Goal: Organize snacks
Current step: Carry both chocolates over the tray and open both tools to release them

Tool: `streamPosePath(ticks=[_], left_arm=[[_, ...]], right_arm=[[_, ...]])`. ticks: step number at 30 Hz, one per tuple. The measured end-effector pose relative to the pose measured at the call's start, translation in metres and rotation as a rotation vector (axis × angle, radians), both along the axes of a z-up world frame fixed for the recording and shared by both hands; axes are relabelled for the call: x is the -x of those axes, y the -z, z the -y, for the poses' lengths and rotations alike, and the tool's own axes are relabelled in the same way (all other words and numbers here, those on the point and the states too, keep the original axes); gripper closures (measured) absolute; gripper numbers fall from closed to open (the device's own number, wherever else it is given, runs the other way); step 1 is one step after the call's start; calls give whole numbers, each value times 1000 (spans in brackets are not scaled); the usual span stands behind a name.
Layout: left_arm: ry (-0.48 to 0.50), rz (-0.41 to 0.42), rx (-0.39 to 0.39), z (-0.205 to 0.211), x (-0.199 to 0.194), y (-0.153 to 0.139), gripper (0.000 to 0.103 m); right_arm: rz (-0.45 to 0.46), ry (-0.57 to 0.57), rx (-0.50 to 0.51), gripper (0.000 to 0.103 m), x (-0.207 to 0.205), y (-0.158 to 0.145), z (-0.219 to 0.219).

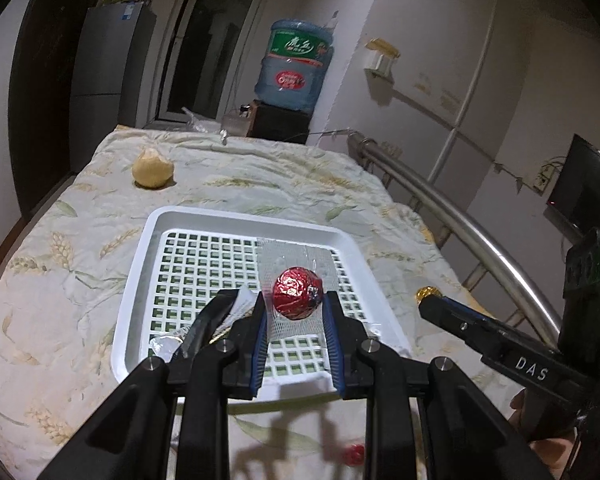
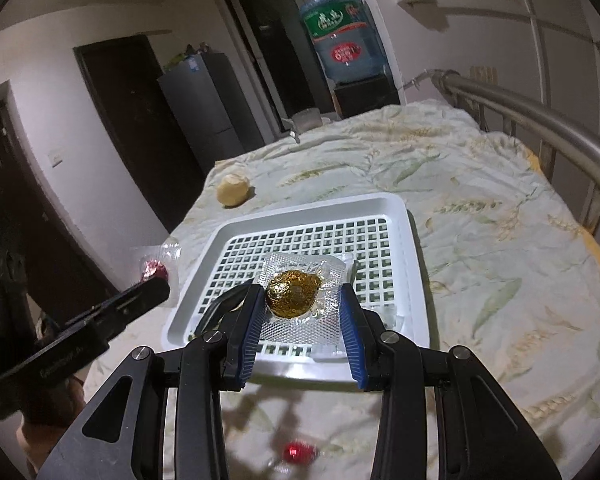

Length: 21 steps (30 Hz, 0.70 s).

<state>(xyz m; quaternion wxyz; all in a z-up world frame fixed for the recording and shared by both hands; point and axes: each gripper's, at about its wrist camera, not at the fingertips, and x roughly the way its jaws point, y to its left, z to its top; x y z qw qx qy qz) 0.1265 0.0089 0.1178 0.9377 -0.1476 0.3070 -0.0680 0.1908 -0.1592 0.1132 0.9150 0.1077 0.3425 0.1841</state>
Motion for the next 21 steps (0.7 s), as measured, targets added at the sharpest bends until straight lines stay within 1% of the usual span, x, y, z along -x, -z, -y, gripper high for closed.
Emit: streamPosePath(ticks=[6, 12, 17, 21], left_arm=[[-17, -44, 21, -8, -19, 19, 75], [-28, -89, 13, -14, -29, 38, 75], [-53, -117, 2, -22, -36, 49, 75], [-58, -144, -4, -24, -41, 60, 75]], right_arm=[[-30, 30, 9, 67, -25, 14, -5], [-76, 41, -9, 67, -47, 32, -5], [-123, 58, 11, 67, -61, 55, -2], [-146, 70, 27, 67, -68, 66, 1]])
